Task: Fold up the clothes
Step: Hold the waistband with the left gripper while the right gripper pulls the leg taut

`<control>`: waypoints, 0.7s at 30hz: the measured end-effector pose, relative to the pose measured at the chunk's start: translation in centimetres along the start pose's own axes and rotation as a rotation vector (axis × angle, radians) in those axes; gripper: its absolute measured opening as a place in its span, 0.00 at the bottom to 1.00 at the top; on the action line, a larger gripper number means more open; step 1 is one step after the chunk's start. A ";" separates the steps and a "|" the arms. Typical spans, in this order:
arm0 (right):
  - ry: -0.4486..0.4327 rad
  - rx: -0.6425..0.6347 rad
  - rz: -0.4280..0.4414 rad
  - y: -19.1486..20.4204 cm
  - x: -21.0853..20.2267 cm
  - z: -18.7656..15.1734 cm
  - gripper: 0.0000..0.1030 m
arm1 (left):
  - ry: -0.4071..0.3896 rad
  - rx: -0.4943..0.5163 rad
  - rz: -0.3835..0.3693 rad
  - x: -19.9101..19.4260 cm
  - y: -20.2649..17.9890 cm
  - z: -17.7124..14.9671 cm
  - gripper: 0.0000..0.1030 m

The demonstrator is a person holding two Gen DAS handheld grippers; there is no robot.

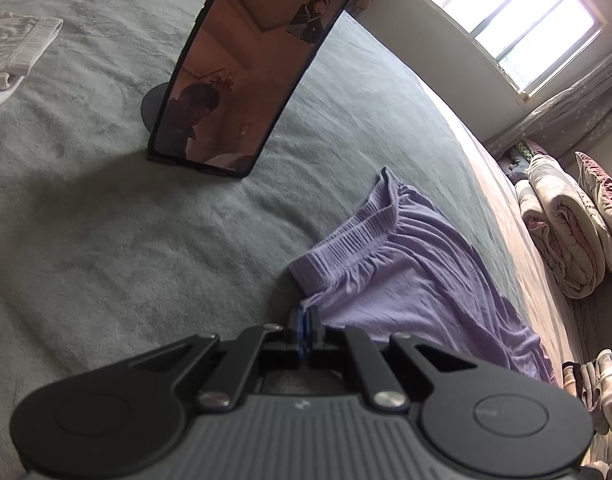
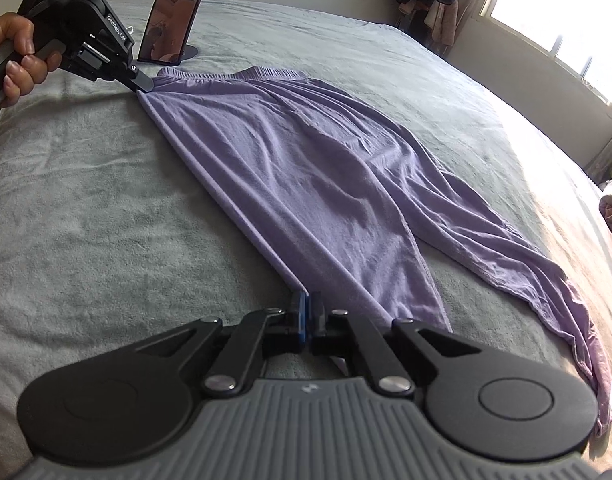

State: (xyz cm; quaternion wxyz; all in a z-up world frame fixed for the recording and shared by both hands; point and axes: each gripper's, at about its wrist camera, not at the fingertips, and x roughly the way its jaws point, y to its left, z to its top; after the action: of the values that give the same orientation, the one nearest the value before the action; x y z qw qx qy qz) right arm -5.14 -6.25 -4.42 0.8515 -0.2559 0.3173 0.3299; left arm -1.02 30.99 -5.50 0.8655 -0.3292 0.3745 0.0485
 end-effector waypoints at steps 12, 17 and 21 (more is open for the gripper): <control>0.058 0.101 0.253 2.4 -3.0 0.8 0.00 | -0.035 0.020 0.009 -2.2 0.7 0.6 0.01; 0.105 0.110 0.308 3.2 -1.8 0.5 0.01 | 0.017 0.027 0.058 -1.3 1.4 0.2 0.01; 0.116 0.106 0.316 3.3 -1.5 0.5 0.02 | 0.013 0.036 0.071 -1.6 1.3 0.1 0.01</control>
State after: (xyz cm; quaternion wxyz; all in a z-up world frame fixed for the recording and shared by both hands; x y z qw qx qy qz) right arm -8.22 -4.37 -3.74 0.7817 -0.1761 0.4190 0.4269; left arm -2.51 32.29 -5.10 0.8665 -0.3004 0.3923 0.0706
